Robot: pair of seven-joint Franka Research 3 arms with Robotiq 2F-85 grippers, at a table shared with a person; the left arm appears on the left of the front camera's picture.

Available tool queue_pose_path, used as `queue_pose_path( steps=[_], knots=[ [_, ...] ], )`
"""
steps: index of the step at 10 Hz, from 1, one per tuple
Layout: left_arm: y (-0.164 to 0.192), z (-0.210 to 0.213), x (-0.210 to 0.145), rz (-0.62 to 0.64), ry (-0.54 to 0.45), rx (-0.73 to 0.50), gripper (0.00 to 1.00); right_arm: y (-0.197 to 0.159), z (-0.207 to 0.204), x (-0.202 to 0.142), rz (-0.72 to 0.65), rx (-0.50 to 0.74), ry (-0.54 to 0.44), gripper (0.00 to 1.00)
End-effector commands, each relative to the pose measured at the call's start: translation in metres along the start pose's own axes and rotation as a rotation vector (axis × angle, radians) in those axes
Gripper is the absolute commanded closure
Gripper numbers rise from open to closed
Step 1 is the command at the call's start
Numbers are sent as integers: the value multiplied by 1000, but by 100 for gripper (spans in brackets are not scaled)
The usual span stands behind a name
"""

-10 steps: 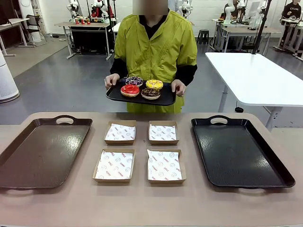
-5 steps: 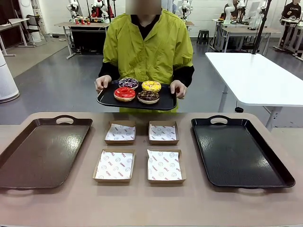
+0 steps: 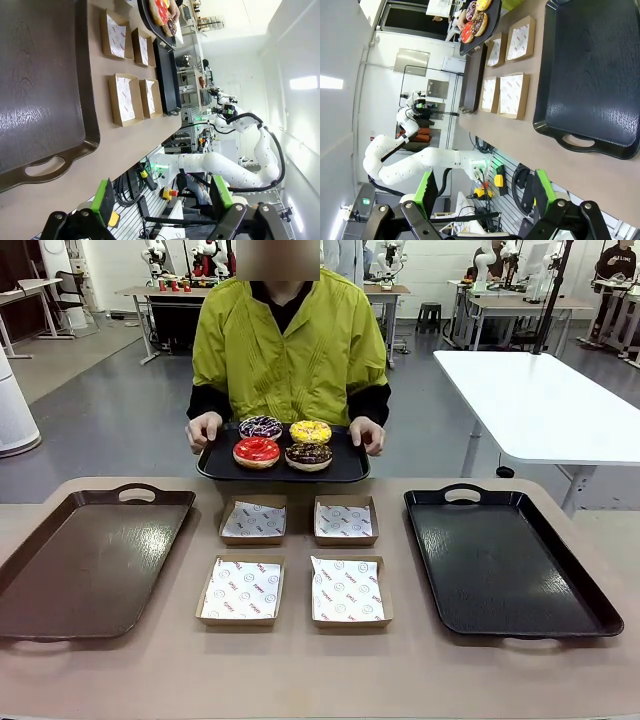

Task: Individually package the donuts and arrange them on the tray.
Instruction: Pick up one Paper togo box.

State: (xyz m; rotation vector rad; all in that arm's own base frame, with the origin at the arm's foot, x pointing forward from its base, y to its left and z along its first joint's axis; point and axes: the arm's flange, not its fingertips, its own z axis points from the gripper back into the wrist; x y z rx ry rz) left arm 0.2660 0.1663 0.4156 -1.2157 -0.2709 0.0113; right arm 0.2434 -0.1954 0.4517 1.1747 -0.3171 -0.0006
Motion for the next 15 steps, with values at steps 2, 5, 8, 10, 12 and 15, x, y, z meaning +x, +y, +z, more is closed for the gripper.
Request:
queue_pose_path(
  steps=[2,5,8,10,12,15],
  knots=[
    [-1,0,0,0,-14,-17,0,-1,-1,0,10,23,-10,0],
    [-1,0,0,0,-14,-17,0,-1,-1,0,10,23,-10,0],
    [-1,0,0,0,-14,-17,0,-1,-1,0,10,23,-10,0],
    [-1,0,0,0,-14,-17,0,-1,-1,0,10,23,-10,0],
    [-1,0,0,0,-14,-17,0,-1,-1,0,10,23,-10,0],
    [-1,0,0,0,-14,-17,0,-1,-1,0,10,23,-10,0]
  ],
)
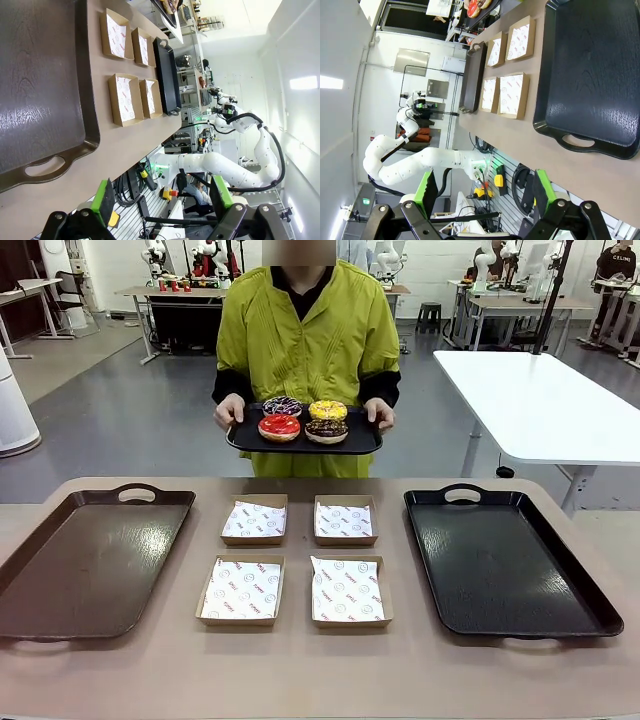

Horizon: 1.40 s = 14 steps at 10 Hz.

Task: Individually package the donuts and arrange them on the tray.
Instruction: Pick up one Paper togo box.

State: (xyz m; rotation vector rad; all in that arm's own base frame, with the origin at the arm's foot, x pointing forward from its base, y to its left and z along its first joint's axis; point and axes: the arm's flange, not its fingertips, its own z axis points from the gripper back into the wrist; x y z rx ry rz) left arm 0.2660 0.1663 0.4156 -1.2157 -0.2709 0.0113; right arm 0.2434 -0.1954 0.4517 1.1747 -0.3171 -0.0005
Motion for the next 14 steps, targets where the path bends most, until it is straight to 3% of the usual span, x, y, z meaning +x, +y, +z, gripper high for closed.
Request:
queue_pose_path(
  steps=[1,11,12,14],
  knots=[
    [-1,0,0,0,-14,-17,0,-1,-1,0,10,23,-10,0],
    [-1,0,0,0,-14,-17,0,0,0,0,0,0,0,0],
    [-1,0,0,0,-14,-17,0,23,-8,-12,-20,-83,21,0],
    [-1,0,0,0,-14,-17,0,88,-51,9,-60,-230,-29,0]
  ],
)
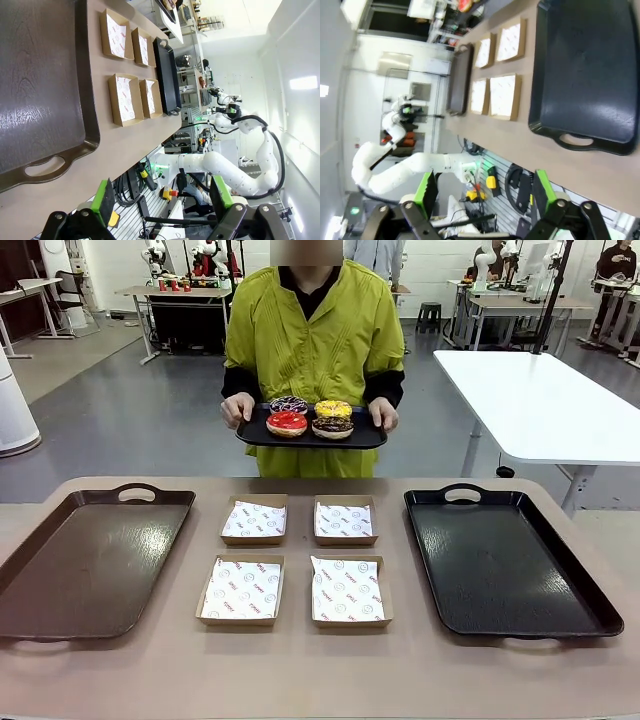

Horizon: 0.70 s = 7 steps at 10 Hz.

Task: Individually package the donuts and arrange them on the tray.
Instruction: Pick up one Paper togo box.

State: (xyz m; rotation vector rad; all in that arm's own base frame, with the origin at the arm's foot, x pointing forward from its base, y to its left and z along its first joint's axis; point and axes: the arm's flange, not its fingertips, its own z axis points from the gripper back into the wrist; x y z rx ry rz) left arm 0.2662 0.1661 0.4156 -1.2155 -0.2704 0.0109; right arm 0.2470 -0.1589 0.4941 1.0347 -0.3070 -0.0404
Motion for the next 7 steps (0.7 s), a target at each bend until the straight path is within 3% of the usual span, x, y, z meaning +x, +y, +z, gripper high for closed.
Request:
queue_pose_path(
  steps=[1,3,5,7],
  knots=[
    [-1,0,0,0,-14,-17,0,67,-51,2,-56,-184,18,0],
    [-1,0,0,0,-14,-17,0,125,-114,7,-31,-373,-17,0],
    [-1,0,0,0,-14,-17,0,147,-189,12,28,-572,23,0],
    [-1,0,0,0,-14,-17,0,156,-229,21,-1,-588,75,0]
  ],
)
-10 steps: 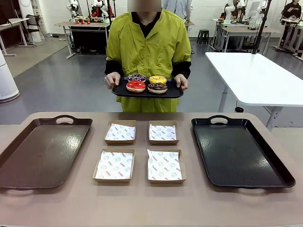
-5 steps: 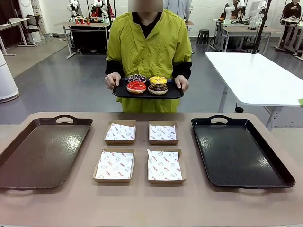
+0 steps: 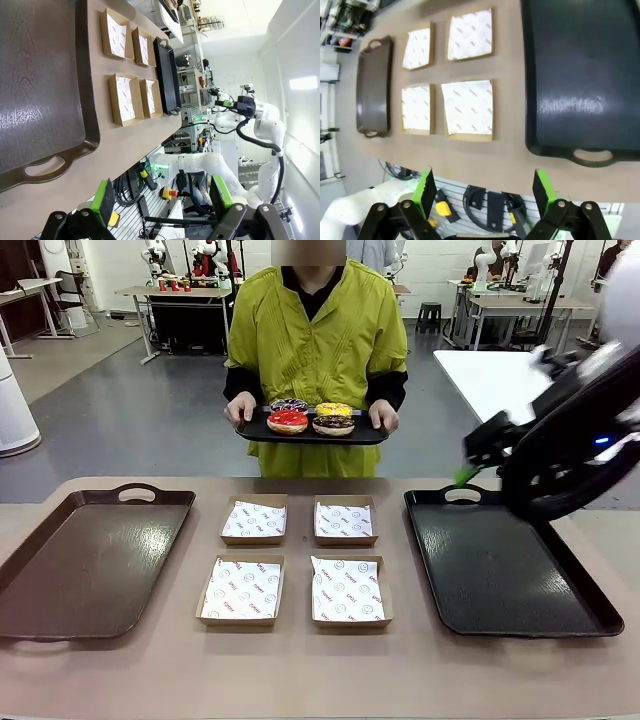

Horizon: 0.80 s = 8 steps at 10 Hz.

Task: Individually package the donuts and arrange them on the tray.
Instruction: Pick up one Paper togo box.

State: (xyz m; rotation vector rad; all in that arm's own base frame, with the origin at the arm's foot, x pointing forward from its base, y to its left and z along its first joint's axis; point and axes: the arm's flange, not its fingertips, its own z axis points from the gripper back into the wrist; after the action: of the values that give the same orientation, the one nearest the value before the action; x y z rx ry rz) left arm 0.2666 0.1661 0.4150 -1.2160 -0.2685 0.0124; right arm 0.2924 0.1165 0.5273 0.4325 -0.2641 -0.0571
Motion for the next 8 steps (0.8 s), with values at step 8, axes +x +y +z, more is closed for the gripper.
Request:
queue_pose_path(
  steps=[8],
  knots=[
    [-1,1,0,-2,-15,-17,0,0,0,0,0,0,0,0]
  ],
)
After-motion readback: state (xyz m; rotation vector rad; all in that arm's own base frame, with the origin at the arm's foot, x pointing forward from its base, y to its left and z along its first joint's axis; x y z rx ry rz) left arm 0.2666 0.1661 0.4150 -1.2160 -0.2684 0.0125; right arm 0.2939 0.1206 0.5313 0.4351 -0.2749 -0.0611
